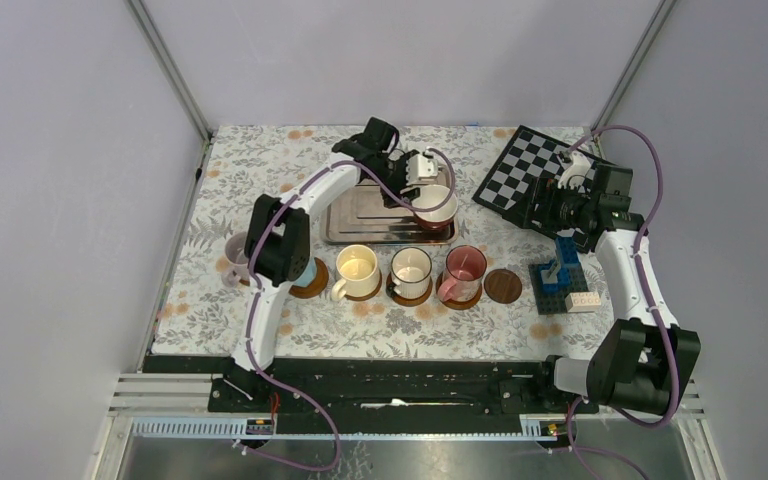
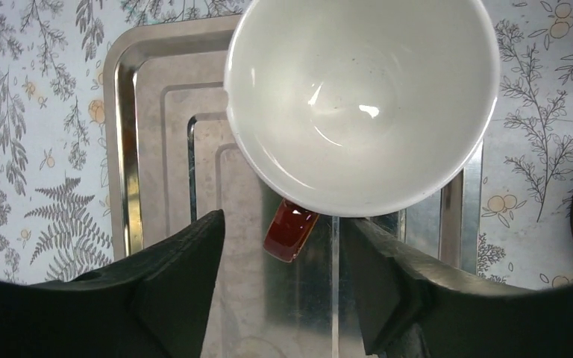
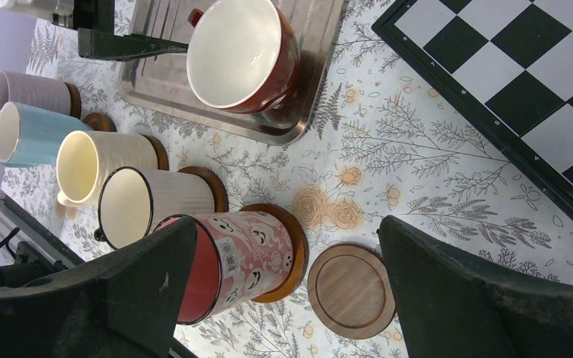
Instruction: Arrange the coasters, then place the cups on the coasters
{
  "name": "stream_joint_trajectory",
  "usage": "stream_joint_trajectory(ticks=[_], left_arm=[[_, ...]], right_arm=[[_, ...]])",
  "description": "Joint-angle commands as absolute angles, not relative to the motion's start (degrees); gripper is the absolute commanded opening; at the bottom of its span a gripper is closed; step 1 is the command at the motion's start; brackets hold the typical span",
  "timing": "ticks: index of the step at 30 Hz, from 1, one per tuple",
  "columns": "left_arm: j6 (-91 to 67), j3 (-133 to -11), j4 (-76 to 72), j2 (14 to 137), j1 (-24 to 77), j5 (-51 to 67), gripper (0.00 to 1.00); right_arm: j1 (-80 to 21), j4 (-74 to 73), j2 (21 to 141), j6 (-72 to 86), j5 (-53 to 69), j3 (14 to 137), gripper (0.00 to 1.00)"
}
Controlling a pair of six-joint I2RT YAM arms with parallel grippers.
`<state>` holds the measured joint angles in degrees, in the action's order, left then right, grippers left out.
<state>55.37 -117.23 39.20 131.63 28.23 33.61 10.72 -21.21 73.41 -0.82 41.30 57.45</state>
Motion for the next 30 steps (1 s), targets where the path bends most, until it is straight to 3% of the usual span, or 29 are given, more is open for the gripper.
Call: stream_joint_trajectory(ticks=[1,12,20,30], left_arm=[[56.4,-115.9,37.1,131.9,29.1,35.3,0.62],[51.5,-112.8,37.1,129.8,29.7,38.2,0.35],[38.0,-107.8,28.2,127.0,29.8,35.4,0.05],[27.9,-104.1,19.4,124.6,31.6,27.1,0.0]], right_arm=[[10.7,-20.5,73.0,-1.6,42.6,59.2,0.98],[10.7,-20.5,73.6,-1.5,42.1,59.5,0.98],[10.7,-20.6,73.7,-1.4,41.7,59.4,0.98],[10.7,-20.1,74.0,-1.1,40.8,59.5,0.98]])
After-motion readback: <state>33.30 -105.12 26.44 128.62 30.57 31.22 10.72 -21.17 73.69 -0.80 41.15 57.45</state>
